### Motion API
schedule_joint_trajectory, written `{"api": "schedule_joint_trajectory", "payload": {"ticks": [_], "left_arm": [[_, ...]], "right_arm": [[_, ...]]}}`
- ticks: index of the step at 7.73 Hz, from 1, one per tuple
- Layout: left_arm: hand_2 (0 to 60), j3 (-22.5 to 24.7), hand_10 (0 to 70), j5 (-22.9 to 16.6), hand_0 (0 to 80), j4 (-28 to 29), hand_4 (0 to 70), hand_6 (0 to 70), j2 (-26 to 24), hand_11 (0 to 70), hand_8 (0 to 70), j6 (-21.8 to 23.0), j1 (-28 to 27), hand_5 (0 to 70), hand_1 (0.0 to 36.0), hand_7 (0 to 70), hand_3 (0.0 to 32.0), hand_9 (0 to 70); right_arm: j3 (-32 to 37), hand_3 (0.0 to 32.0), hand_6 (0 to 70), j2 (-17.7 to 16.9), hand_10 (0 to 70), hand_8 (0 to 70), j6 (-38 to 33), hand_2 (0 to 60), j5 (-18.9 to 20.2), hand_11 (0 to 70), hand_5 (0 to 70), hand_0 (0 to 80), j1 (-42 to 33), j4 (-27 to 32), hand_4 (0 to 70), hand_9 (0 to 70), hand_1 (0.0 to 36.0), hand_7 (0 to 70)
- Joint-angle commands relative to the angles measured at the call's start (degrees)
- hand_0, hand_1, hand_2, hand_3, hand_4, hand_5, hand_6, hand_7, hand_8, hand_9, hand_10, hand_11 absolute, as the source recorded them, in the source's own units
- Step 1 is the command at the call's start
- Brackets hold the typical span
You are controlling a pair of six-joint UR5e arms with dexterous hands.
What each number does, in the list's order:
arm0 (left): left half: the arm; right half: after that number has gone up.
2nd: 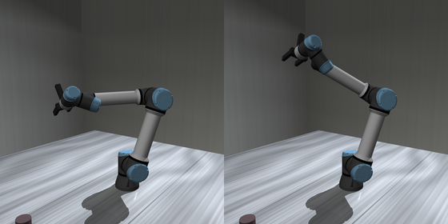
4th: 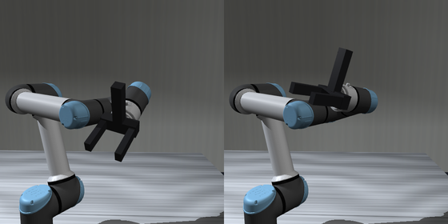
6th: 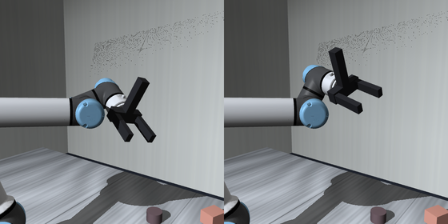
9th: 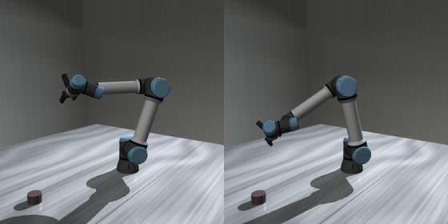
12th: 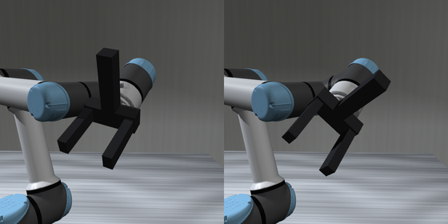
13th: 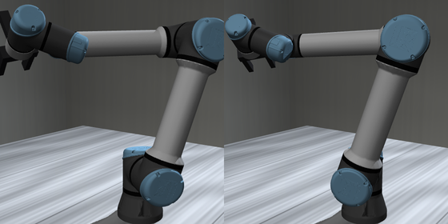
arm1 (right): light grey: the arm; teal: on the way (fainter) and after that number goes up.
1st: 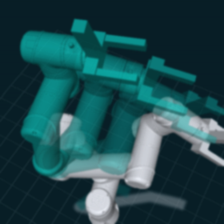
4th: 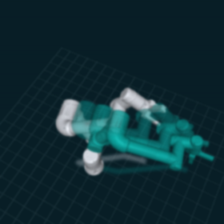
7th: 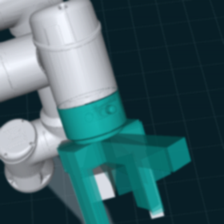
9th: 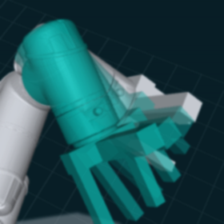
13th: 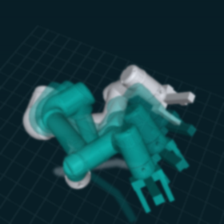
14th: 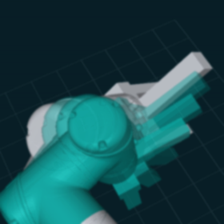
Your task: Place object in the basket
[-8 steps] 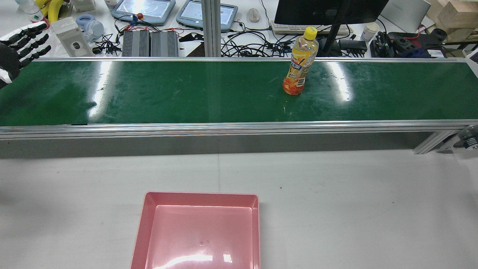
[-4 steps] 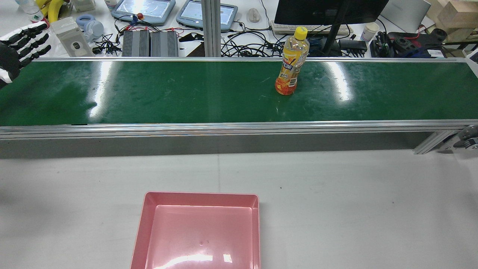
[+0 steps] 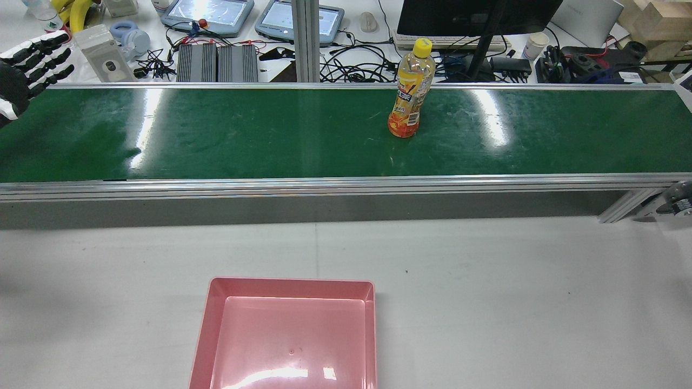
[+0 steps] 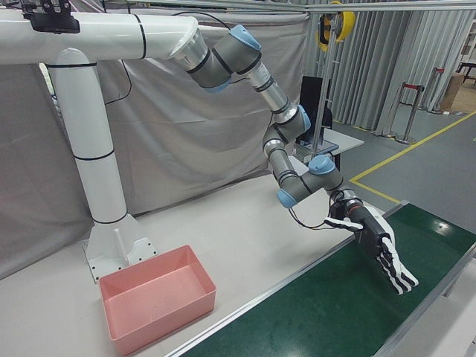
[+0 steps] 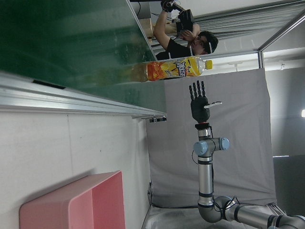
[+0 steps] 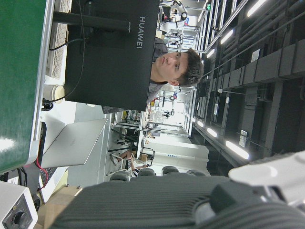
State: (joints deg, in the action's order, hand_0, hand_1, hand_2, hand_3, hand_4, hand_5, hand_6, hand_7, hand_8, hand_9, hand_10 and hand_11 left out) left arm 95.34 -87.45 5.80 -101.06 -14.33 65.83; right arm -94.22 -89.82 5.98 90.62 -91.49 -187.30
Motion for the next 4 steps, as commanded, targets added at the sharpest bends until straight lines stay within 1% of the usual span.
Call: {"api": "schedule_joint_trajectory", "payload": {"ticks": [1,4], "left_arm": [[0.0,0.0,3.9,0.0,53.0,0.0,10.4,0.0,0.0,6.7,2.3,0.0,0.0,13.2,0.0,0.0,1.6,2.6],[0.0,0.0,3.8,0.0,53.3,0.0,10.2,0.0,0.0,6.5,2.2,0.0,0.0,12.6,0.0,0.0,2.2,2.6]], "right_arm": [[0.0,0.0,0.0,0.0,0.0,0.0,0.0,0.0,0.0,0.0,0.0,0.0,0.0,0.1,0.0,0.0,0.0,0.0],[0.0,0.0,0.0,0.0,0.0,0.0,0.0,0.0,0.0,0.0,0.0,0.0,0.0,0.0,0.0,0.0,0.0,0.0]]}}
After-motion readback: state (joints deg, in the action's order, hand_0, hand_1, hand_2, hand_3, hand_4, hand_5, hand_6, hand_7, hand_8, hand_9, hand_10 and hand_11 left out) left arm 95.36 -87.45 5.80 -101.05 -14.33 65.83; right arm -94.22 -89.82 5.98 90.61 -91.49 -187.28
